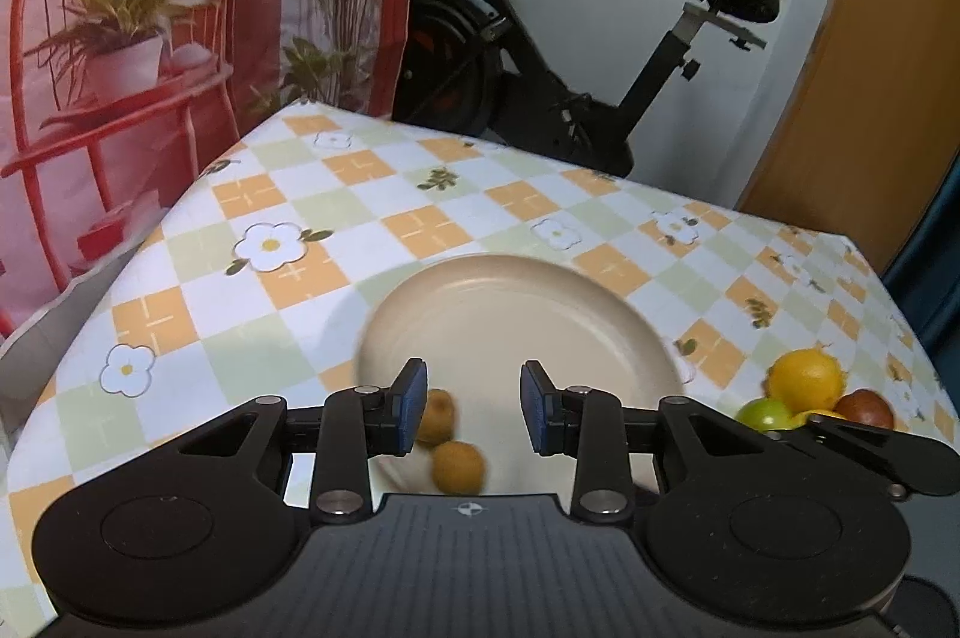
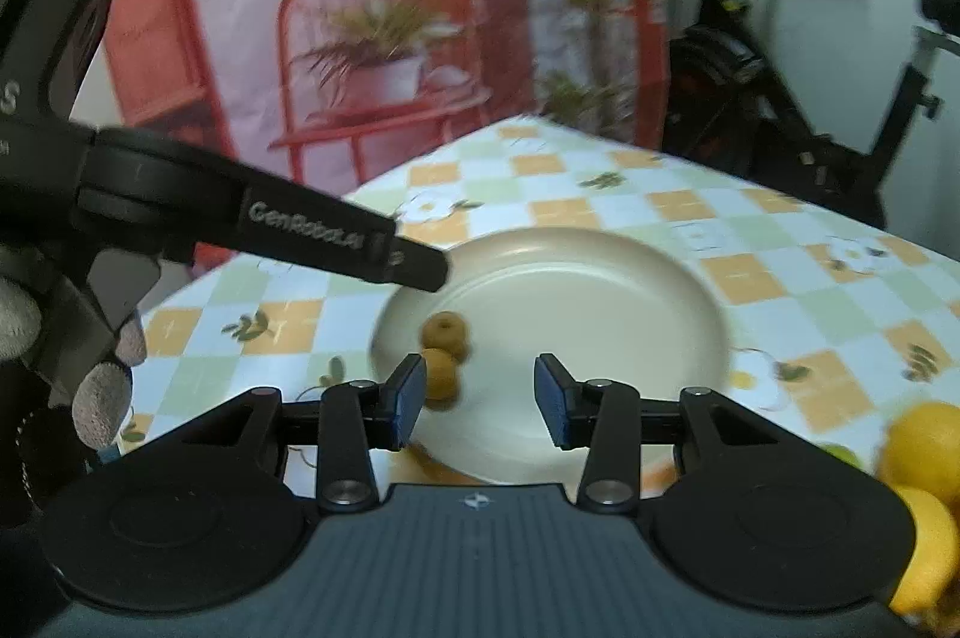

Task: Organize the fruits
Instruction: 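Move both grippers back to the purple mangosteen in the fruit pile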

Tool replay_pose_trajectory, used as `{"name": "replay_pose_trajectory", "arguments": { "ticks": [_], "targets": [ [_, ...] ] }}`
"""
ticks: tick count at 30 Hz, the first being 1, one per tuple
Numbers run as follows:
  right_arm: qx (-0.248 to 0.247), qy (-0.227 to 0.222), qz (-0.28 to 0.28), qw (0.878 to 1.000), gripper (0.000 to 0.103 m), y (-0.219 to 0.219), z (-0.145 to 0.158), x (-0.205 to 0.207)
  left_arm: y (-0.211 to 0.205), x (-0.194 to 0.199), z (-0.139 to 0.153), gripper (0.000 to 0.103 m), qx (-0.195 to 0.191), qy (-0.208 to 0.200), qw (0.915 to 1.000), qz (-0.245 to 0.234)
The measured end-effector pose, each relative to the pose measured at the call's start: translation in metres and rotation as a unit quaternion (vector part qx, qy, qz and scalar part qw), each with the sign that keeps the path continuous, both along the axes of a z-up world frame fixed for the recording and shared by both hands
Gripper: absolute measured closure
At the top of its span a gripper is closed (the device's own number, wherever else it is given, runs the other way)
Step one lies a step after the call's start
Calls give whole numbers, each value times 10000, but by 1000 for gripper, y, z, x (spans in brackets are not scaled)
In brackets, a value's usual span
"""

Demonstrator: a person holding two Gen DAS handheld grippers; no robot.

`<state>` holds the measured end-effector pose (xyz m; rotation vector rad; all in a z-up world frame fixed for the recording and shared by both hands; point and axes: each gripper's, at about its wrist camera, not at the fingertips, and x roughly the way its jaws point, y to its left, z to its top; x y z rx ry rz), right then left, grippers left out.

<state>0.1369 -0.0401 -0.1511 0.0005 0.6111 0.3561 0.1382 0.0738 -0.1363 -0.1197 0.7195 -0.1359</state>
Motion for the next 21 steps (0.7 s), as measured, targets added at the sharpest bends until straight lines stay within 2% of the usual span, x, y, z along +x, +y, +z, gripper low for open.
{"name": "replay_pose_trajectory", "arguments": {
  "ticks": [9, 12, 16, 18, 20, 21],
  "targets": [
    [176, -519, -737, 9958, 59, -73, 26, -53, -56, -27, 15, 67, -301, -453, 9985, -84],
    [127, -600, -935, 9937, 59, -98, 32, -66, -80, -30, 14, 66, -316, -404, 9981, -338],
    [27, -485, -1195, 9916, 59, -133, 35, -81, -106, -31, 9, 65, -370, -334, 9971, -581],
    [-75, -411, -1312, 9905, 59, -148, 33, -88, -114, -30, 5, 62, -346, -264, 9966, -693],
    [-216, -321, -1415, 9892, 57, -160, 28, -95, -125, -29, 1, 46, -322, -173, 9963, -774],
    [-285, -265, -1453, 9886, 57, -165, 25, -97, -126, -28, -1, 43, -332, -139, 9961, -801]
  ]
}}
